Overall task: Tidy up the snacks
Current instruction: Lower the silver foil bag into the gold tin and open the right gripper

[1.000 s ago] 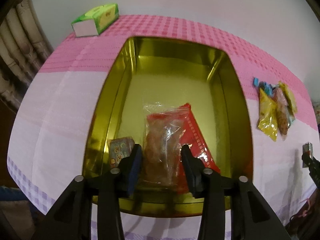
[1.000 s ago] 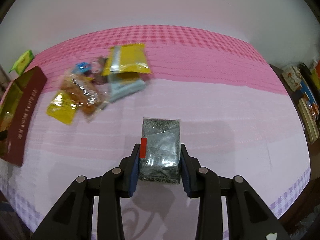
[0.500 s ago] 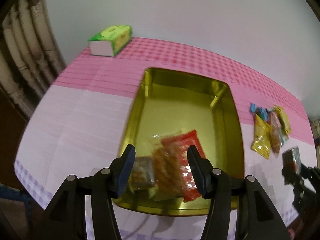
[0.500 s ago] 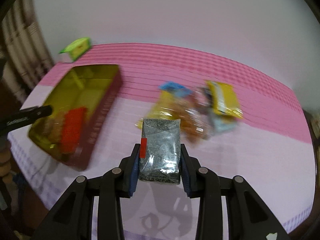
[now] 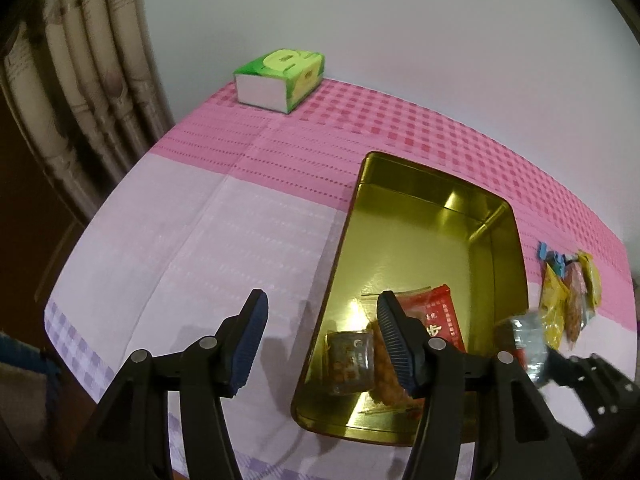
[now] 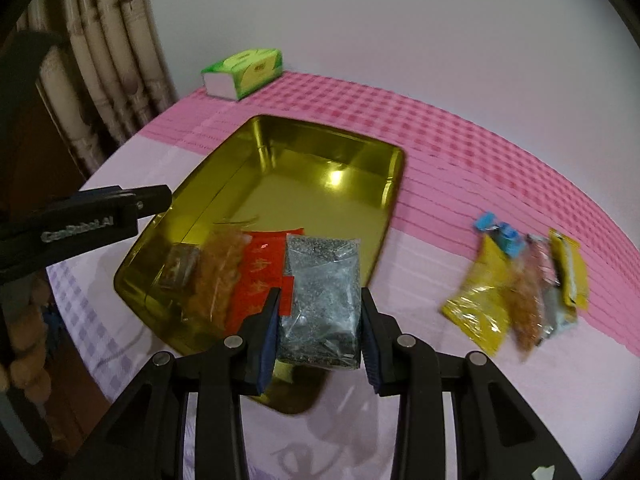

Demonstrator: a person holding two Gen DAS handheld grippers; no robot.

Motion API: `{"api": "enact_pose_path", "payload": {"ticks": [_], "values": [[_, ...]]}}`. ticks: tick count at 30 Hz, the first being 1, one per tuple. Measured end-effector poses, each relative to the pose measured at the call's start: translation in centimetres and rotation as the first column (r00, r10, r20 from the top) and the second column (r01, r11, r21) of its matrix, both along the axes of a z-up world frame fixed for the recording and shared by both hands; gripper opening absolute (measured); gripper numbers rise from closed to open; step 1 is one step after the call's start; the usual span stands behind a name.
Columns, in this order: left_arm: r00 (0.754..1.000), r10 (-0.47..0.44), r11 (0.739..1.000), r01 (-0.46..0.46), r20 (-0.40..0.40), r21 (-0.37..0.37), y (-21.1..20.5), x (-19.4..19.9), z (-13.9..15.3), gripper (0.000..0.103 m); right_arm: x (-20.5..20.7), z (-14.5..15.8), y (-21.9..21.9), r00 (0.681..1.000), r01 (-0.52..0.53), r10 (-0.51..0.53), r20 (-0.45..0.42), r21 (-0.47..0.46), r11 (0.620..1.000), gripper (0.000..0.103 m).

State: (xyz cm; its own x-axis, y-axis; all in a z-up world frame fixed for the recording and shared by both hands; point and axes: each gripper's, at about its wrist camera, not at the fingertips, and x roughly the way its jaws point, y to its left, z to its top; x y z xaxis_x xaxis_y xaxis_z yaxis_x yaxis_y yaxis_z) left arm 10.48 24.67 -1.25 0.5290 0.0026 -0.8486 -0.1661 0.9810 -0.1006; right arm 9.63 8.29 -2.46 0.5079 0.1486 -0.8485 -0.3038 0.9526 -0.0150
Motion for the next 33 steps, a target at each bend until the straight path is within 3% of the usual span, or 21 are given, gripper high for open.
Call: {"api": "enact_pose_path", "payload": {"ticks": [16,33], "values": [[0.999,0.010,0.999,-0.011,-0.033,-0.033,0.5,0.5,-0.7,0.059,1.1,-2.8,2.2,0.998,-0.003,0.002,-0.058,-0.009,1.000,0.033],[0.997,0.045,0.999,-0.045,-0.058,-0.008,1.3,0.7,-1.3,0.060,0.6,-2.0,2.2,0.999,-0.015,0.015,-0.041,0.007,1.000,0.036]]}}
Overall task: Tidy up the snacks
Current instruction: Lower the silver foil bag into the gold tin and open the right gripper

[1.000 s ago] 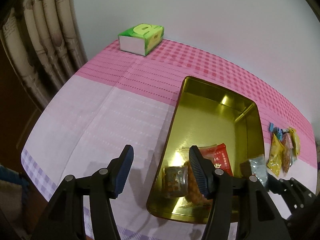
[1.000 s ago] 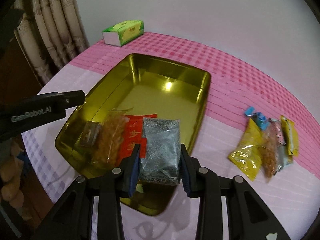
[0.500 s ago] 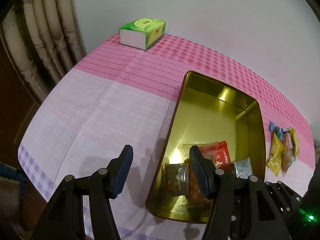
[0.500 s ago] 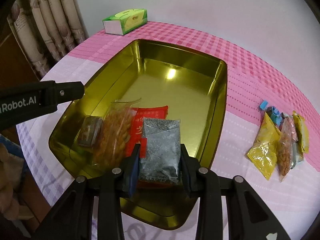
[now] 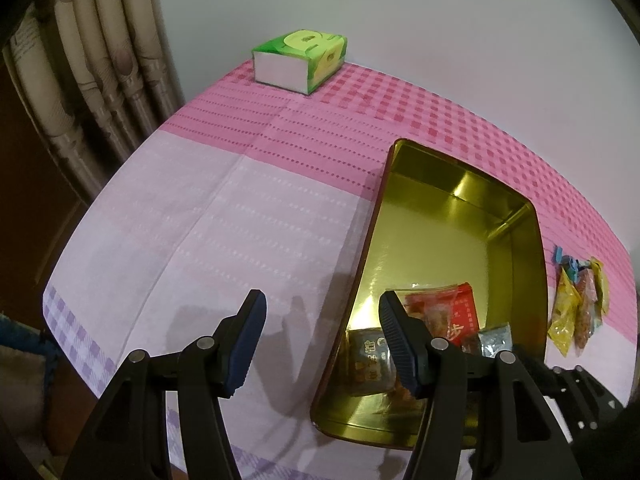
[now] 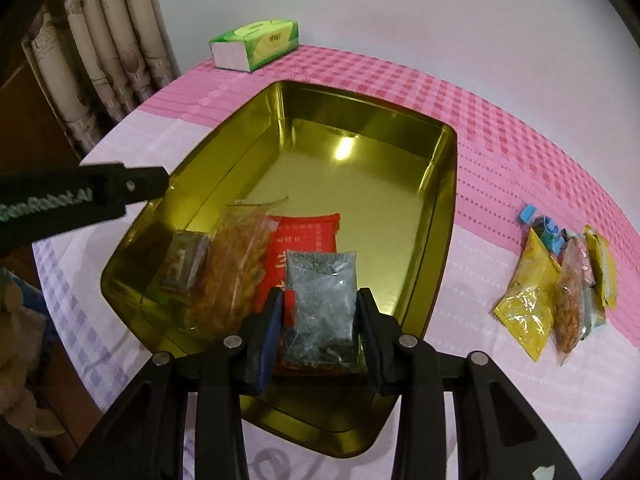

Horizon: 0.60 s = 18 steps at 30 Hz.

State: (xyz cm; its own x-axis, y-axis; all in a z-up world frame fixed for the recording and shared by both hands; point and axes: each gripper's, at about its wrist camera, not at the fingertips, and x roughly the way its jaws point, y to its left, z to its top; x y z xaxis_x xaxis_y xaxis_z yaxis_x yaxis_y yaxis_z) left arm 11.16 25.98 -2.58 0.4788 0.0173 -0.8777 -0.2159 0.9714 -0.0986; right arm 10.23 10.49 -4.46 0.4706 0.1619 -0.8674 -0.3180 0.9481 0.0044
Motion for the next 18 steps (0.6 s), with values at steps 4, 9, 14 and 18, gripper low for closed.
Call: {"api": "enact_pose_path", "payload": {"ticks": [4,9,14,18], "values": [[1.000,-0.002,1.000,0.002,0.003,0.011,-0.1,-0.1,0.0,0.060,-0.8,1.7,-1.4,0.999,-0.016,0.015,0.042,0.039,0.999,0.041],[1.000,-0.016,1.000,0.016,0.003,0.027,-0.6,-0.1,0.1,0.060,-1.0,3.0,-5.7,0.997,0.002,-0.004,0.082,0.034,0.999,0.042],[0.999,-0.036,0.998,0.035,0.017,0.046,-1.4,-0.3,0.3,0.060,0.6,2.5,-13.2,0.994,0.072,-0.071,0.079,-0.015,0.997,0.042],[0.998,-0.053,0.997,0.052,0.026,0.052,-2.1,-0.3,0.5,0.060,1.7,1.4,-17.9,0.995,0.075,-0.072,0.067,-0.049,0.996,0.042]]}}
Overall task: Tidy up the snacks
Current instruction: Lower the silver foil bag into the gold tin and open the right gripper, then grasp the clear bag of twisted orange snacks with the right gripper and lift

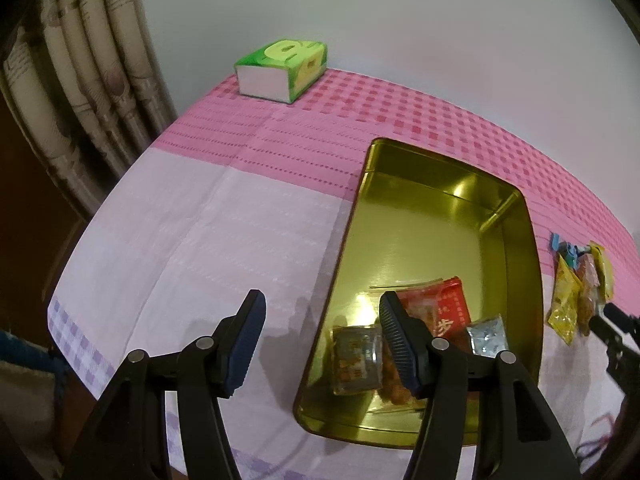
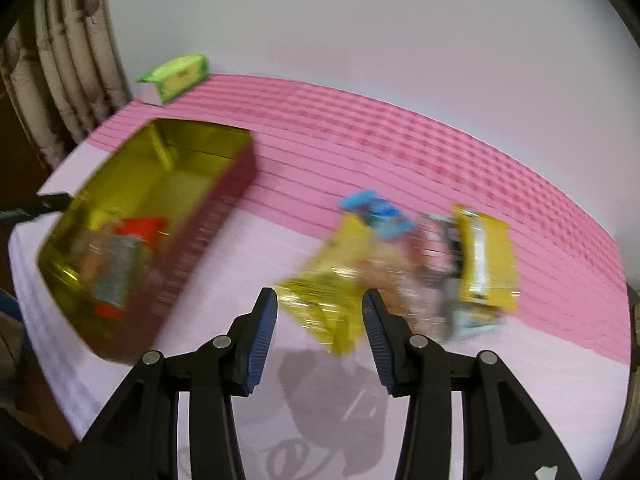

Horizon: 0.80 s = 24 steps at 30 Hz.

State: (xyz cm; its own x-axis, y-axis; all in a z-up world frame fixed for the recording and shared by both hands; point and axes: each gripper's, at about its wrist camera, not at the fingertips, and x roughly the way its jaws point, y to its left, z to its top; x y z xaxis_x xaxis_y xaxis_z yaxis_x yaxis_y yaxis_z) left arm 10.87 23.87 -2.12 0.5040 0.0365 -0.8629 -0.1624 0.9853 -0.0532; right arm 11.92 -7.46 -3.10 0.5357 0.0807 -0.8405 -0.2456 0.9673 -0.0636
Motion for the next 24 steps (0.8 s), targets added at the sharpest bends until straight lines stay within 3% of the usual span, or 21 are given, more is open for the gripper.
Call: {"api": "enact_pose_path", "payload": {"ticks": [5,12,16,21,24], "values": [[0.998,-0.067,0.997,0.067,0.013,0.035,-1.9,-0.1,0.0,0.061,1.8,-1.5,-4.0,0.998,-0.046,0.049,-0.044,0.058,0.997,0.042],[0.984,-0.174,0.984,0.172,0.033,0.033,-3.8,-0.1,-0.1,0.063,3.0,-2.9,-5.1,0.981,-0.175,0.181,-0.065,0.095,0.980,0.042],[0.987,-0.152,0.988,0.151,0.050,0.022,-3.2,0.2,0.0,0.064,3.1,-3.2,-5.4,0.972,-0.218,0.228,-0.063,0.127,0.968,0.043],[0.994,-0.098,0.995,0.098,0.056,0.005,-2.2,0.4,-0.2,0.065,3.2,-4.2,-5.5,0.975,-0.208,0.217,-0.046,0.147,0.967,0.042],[0.995,-0.090,0.996,0.088,0.054,0.031,-2.3,0.4,-0.3,0.065,2.9,-4.4,-5.3,0.981,-0.182,0.190,-0.039,0.161,0.970,0.040]]}}
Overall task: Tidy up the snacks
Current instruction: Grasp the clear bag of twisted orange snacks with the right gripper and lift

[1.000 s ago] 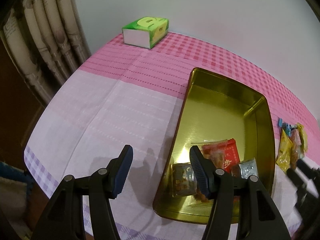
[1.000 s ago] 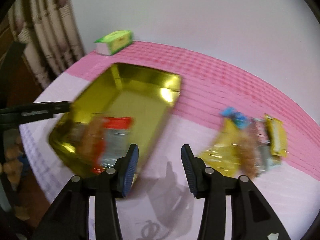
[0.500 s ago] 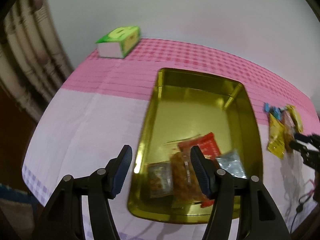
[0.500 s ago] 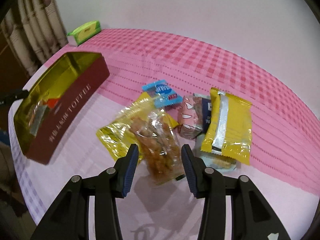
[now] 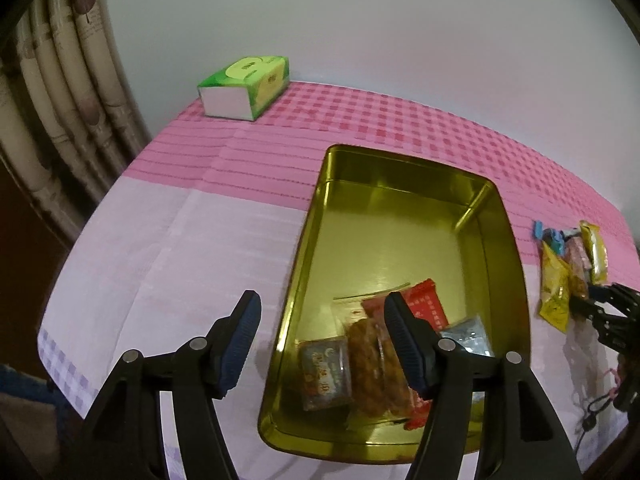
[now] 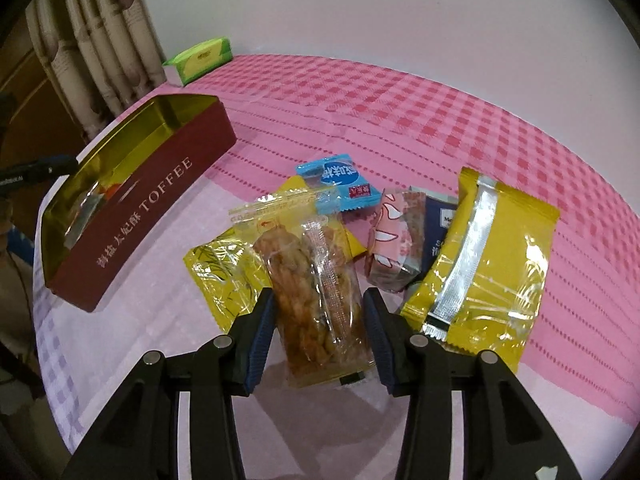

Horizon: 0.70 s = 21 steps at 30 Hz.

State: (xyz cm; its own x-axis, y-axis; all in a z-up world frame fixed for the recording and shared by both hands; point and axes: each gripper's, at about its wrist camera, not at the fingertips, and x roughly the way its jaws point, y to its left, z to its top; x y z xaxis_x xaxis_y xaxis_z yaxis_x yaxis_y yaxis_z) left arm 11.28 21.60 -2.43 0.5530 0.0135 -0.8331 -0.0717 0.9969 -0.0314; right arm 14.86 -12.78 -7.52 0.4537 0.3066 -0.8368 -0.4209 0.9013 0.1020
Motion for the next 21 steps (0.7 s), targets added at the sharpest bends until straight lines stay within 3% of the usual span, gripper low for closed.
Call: {"api": "enact_pose_path", "payload": {"ticks": [4,14,18,21], "values": [[1.000,-0.005,1.000,0.005,-0.005,0.008,-0.3,0.0,-0.1,0.065,-0.8,-0.2,0.3,0.997,0.070,-0.070,-0.013,-0.006,0.998,0.039],[0.998,-0.058,0.997,0.057,0.028,0.042,-2.0,-1.0,0.8,0.065,-4.8,-0.2,-0.5,0.964,0.262,-0.267,-0.011,-0.149,0.953,0.039],[0.995,-0.088,0.995,0.085,0.044,0.054,-2.9,-1.4,1.3,0.065,-5.6,0.1,-0.8,0.968,0.246,-0.250,-0.016,-0.139,0.959,0.042],[0.994,-0.098,0.994,0.095,0.052,0.058,-3.3,-1.7,1.6,0.066,-5.9,0.2,-1.3,0.973,0.230,-0.232,-0.014,-0.090,0.969,0.050]]}}
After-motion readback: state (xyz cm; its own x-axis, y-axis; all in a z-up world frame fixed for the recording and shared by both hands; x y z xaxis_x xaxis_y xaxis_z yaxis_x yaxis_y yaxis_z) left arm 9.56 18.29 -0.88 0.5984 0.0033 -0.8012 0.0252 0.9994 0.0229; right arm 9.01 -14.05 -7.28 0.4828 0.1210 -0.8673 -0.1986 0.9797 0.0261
